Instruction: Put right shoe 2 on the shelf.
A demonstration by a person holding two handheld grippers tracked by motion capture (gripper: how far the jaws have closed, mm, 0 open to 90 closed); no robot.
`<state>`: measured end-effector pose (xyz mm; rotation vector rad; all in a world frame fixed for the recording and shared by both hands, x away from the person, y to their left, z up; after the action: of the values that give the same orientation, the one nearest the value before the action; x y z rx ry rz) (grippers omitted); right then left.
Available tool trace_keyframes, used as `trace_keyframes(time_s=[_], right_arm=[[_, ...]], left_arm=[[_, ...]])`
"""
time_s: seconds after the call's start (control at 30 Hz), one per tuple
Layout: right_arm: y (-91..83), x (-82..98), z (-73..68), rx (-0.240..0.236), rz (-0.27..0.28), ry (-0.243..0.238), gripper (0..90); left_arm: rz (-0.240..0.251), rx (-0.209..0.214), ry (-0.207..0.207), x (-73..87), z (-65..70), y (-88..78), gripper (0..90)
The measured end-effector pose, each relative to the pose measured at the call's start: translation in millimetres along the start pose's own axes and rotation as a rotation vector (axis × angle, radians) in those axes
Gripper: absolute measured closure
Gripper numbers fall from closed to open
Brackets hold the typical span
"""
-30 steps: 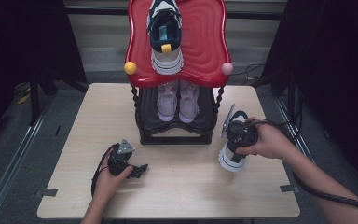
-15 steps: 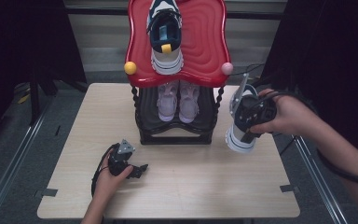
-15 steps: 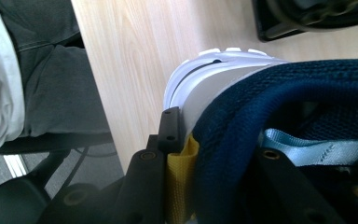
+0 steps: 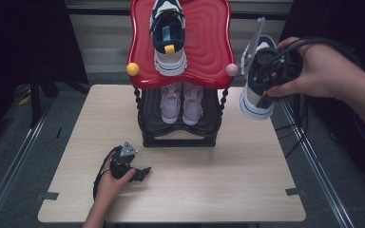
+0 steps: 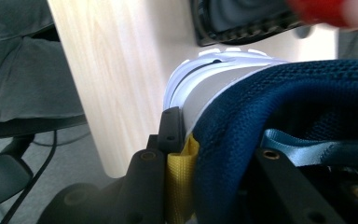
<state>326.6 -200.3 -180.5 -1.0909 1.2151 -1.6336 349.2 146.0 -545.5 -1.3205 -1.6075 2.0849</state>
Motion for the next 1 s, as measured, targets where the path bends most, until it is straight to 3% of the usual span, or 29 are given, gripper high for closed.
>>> trace_keyframes(time_s=[0.23,0.4,0.73,0.93,1.0], right_arm=[[-51.5,-2.6,9.2,0.115,0.0,0.012,73.3],[-69.8,-23.5,15.7,0.171,0.019,-0.011,73.3],[-68.5,-70.6,28.1,0.237,0.036,-0.104,73.1],[-62.9,-85.3,34.1,0.222,0.048,-0.128,72.9],[-55.6,-93.6,37.7,0.225,0.028,-0.14,72.8]], left_arm=[[0.002,0.0,0.001,-0.2,0.2,0.3,3.5],[0.001,0.002,0.004,-0.2,0.2,0.3,2.9],[-0.006,0.005,0.004,0.1,0.7,0.4,2.1],[-0.009,0.004,0.006,0.1,1.0,0.7,0.9],[-0.009,0.004,0.006,0.1,1.0,0.7,0.9]])
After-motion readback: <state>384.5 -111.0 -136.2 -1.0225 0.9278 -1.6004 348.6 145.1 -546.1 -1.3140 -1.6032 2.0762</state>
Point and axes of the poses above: each handheld gripper's, and its own axes: y roughly forward along the jaws, x roughly out of its underside, z roughly to its right, the point moved 5 cm from there along y, roughly forward along the jaws, and after that the axes turned 13 degrees about -z, right-handed, at the moved point
